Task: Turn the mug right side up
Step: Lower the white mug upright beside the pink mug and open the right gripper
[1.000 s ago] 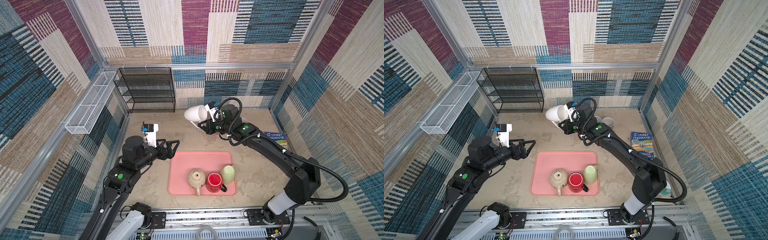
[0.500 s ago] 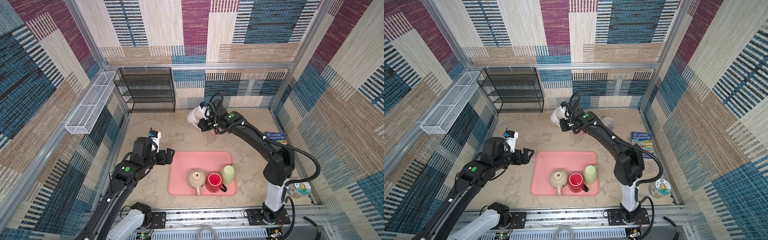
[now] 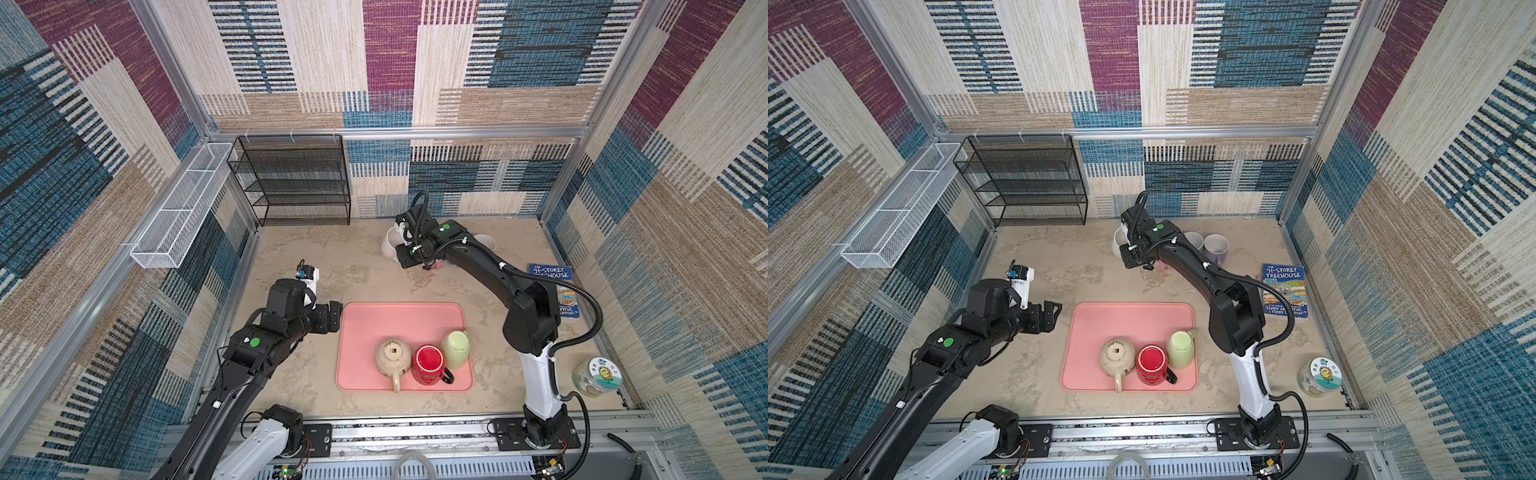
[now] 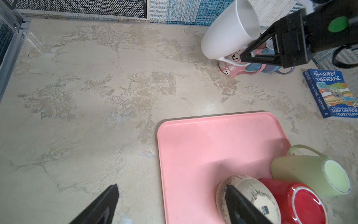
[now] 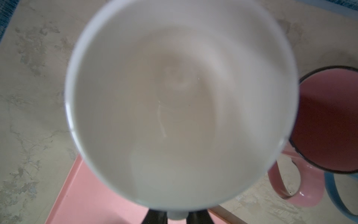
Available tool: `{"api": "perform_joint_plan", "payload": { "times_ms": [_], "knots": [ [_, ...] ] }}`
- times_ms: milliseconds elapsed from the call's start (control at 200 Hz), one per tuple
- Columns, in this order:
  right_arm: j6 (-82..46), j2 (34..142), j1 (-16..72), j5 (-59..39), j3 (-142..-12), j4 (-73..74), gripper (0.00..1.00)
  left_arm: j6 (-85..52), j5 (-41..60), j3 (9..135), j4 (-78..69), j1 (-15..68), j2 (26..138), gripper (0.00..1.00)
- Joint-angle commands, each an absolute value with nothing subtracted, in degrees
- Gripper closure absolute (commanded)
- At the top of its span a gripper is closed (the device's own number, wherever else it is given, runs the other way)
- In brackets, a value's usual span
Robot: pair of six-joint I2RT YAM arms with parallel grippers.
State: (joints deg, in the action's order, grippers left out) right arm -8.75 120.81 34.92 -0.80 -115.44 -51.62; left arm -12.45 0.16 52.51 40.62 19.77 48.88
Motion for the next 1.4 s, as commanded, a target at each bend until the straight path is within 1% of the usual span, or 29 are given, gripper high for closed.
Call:
{"api": "perform_joint_plan", "payload": {
  "times_ms": [0,220,321,481,706,856,1397],
  "knots": [
    [-7.7,122.5,35.1,2.3,-117.7,-51.2,1.00,-10.9,-1.6,52.9,41.5,20.2,49.3,0.09],
    [-6.4,128.4,35.1,7.9,-125.8,-57.1,1.00,-10.9,-2.1,52.9,41.7,21.0,49.9,0.09],
    [-5.4,132.3,35.1,9.2,-131.4,-61.8,1.00,-10.9,-2.2,52.8,41.7,21.0,49.8,0.09],
    [-5.0,132.3,35.1,11.2,-130.0,-61.9,1.00,-11.0,-2.2,52.7,41.7,21.2,50.1,0.09],
    [-4.9,134.0,35.0,11.2,-129.7,-62.5,1.00,-11.0,-2.1,52.6,41.7,21.5,50.3,0.09],
    [-4.9,135.7,34.9,13.6,-130.6,-62.6,1.00,-11.2,-2.2,52.7,41.7,21.5,50.2,0.10],
    [-4.7,137.8,34.5,11.9,-131.4,-62.4,0.99,-11.3,-1.8,52.6,41.8,21.5,50.3,0.10]
  ]
}}
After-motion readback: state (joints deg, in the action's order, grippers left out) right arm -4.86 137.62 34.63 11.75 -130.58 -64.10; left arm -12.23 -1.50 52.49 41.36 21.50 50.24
